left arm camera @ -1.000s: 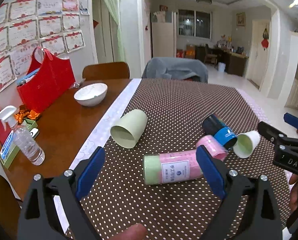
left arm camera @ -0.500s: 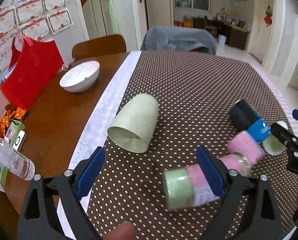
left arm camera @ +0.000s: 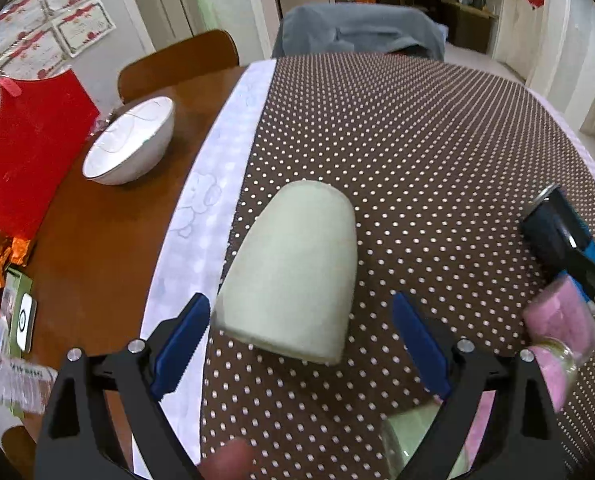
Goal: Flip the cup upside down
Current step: 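Move the left gripper to the pale green cup lying sideways and grasp it, then lift the pale green cup off the tablecloth with the left gripper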
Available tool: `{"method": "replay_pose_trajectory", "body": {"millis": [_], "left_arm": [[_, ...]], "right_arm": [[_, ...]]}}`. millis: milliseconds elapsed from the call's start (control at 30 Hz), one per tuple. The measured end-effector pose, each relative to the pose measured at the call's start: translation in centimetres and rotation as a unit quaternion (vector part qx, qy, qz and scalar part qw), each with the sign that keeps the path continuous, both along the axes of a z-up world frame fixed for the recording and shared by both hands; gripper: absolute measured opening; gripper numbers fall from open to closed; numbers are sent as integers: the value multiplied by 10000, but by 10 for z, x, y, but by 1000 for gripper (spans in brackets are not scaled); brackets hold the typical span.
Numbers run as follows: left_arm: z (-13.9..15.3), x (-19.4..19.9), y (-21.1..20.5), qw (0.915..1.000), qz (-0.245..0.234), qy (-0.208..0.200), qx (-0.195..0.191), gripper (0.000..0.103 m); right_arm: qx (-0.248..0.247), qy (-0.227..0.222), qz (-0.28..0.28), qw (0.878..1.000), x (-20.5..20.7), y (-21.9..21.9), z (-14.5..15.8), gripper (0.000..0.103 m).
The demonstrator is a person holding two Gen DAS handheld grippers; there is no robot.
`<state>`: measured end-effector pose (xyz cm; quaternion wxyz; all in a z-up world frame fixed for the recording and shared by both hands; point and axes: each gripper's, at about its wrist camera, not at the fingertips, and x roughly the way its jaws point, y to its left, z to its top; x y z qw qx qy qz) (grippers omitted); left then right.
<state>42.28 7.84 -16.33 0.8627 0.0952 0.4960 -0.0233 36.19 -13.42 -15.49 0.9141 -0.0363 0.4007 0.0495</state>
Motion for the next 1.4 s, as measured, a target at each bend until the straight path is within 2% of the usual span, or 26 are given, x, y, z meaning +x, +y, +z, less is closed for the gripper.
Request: {"method": "replay_pose_trajectory", "body": {"millis": [233,267,300,467,700,900,1000,1400], "left_arm": [[-27,33,5,9990,-92,440,78,90],[-29,35,5,9989,-97,458,75,89],[-31,36,6,9990,-89,437,102,81],[-31,38,19,9990,12,385,-213,80],[-28,20,28,9972,294,253,-647,79],[-18,-7,22,9955,307,114,-885,78],[-16,-15,19,9956,296,133,-874,78],[-40,-13,8,9957,235,723,-521,79]], "right_arm": [[13,117,-24,9999,9,-1,-11,97],[13,122,-26,9999,10,0,-11,97],[13,125,-28,9999,10,0,-11,97],[27,89,-38,9999,7,-1,-8,97],[30,-23,-56,10000,-9,-4,5,97],[42,-157,-120,9998,-29,-12,19,97],[54,-212,-143,9997,-37,-15,25,97],[152,-295,-216,9992,-52,-26,34,97]]}}
